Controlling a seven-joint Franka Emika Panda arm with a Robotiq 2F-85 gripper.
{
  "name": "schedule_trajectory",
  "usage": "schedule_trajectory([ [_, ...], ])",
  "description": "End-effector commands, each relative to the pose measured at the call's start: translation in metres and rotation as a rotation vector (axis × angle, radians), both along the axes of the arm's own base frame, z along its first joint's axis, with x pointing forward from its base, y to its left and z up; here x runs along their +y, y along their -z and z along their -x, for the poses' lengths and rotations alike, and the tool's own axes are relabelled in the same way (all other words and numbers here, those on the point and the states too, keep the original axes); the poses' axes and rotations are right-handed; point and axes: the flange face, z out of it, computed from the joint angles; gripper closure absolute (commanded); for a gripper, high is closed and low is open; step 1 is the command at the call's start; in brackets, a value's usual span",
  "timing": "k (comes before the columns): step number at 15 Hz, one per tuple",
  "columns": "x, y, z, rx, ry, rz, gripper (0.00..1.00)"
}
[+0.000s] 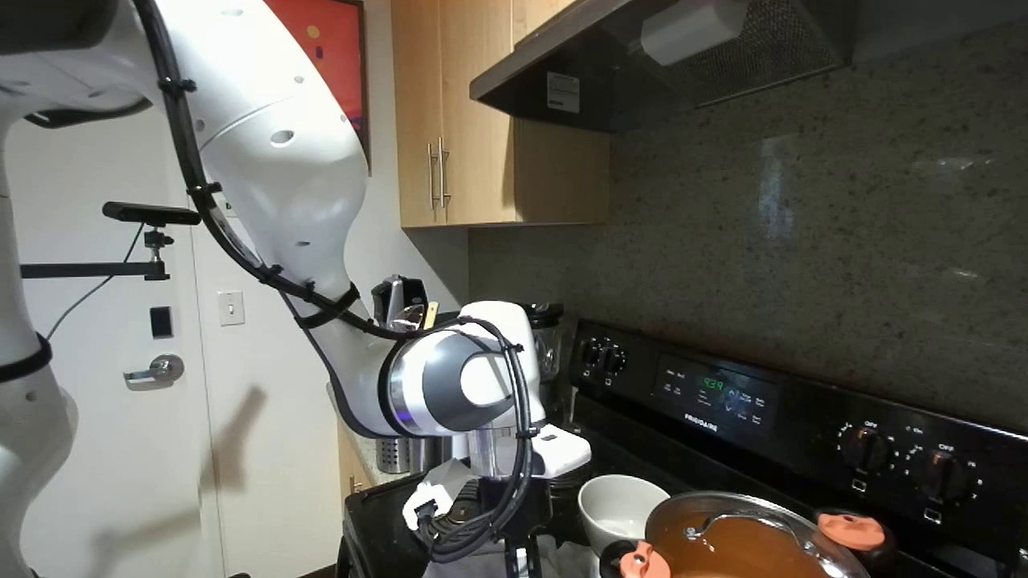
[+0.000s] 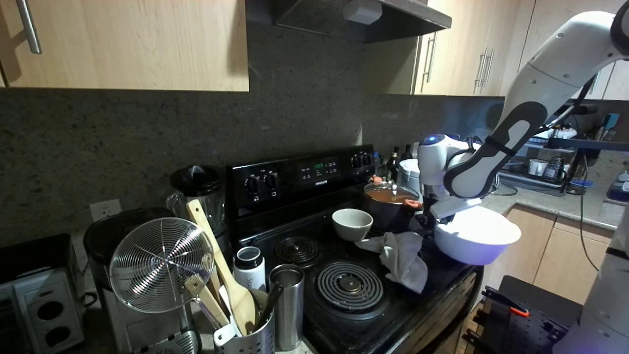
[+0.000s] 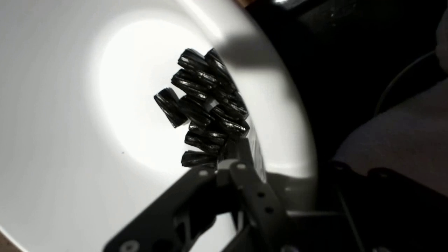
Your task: Move the white bottle closer to the silver bottle then move the large white bowl to the back left of the stove, then move the small white bowl to the front left of the stove
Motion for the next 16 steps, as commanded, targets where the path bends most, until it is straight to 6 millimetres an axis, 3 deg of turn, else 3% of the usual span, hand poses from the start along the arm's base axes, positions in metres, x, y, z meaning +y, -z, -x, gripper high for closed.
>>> schedule_trajectory([
  [1, 0.004, -0.009, 0.004, -0.03, 0.011, -0.006, 0.92],
  [5, 0.011, -0.021, -0.001, -0.041, -0.001, -0.001, 0.98],
  [6, 0.014, -0.028, -0.003, -0.039, -0.005, 0.01, 0.94],
  [10, 0.041, -0.064, -0.005, -0.001, -0.042, 0.058, 0.94],
  [13, 0.08, -0.104, -0.007, 0.025, -0.084, 0.103, 0.94],
  [16, 0.138, -0.15, -0.022, -0.059, -0.209, 0.147, 0.94],
])
